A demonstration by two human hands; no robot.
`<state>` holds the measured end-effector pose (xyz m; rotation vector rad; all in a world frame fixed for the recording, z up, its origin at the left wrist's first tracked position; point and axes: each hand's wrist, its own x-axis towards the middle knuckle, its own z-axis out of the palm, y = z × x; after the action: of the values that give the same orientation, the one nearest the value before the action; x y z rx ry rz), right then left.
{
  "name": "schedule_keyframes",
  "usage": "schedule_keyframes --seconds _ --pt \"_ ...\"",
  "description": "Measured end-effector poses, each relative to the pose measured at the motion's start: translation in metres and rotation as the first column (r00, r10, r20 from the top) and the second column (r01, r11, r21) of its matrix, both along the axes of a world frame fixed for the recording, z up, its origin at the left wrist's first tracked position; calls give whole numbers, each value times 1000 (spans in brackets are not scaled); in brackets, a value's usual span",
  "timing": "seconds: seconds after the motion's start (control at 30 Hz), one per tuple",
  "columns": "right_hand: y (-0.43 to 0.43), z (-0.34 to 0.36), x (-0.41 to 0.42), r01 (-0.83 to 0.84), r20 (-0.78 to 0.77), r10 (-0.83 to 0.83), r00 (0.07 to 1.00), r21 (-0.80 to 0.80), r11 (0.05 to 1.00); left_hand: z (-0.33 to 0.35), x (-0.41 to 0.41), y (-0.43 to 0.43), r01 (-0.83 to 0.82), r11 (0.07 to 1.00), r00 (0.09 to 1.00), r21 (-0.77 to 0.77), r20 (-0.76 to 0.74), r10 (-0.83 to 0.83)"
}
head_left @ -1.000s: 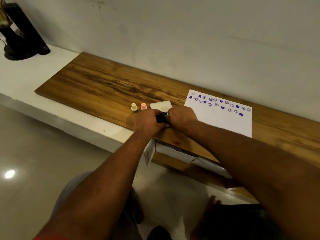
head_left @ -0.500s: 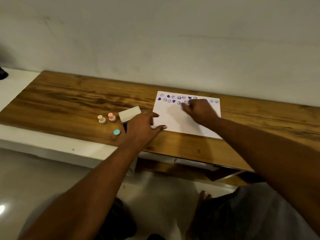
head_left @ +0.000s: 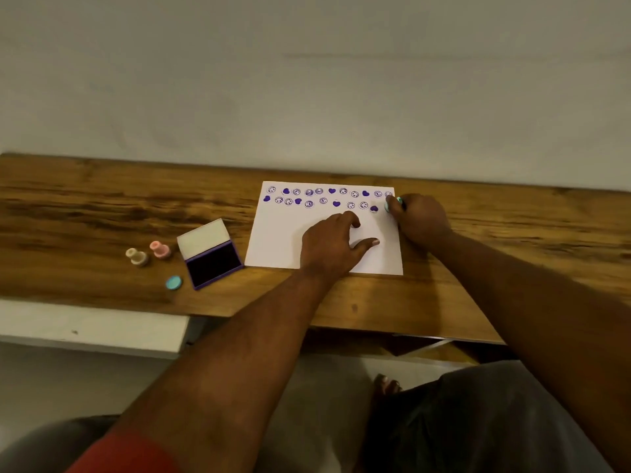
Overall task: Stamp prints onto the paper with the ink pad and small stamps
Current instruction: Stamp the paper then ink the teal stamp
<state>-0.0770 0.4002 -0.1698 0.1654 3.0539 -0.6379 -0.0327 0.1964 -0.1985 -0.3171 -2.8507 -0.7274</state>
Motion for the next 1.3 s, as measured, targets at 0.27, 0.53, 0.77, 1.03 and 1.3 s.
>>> schedule_keyframes --seconds 0.27,0.53,0.77,1.03,1.3 --pt "-1 16 -22 -85 18 83 996 171 982 -2 1 1 4 1000 999 15 -48 -3" --pt "-22 18 -19 -46 -111 93 989 371 927 -6 -1 1 0 1000 997 25 -71 2" --pt "-28 17 -17 -109 104 68 992 467 877 -6 -1 2 5 1000 999 23 -49 -4" --pt "-25 16 -14 -117 111 74 991 461 880 -9 -2 2 13 1000 997 -10 -70 -14" --pt "0 32 -31 72 27 -71 997 -31 997 -10 -2 1 14 1000 996 -23 -82 -16"
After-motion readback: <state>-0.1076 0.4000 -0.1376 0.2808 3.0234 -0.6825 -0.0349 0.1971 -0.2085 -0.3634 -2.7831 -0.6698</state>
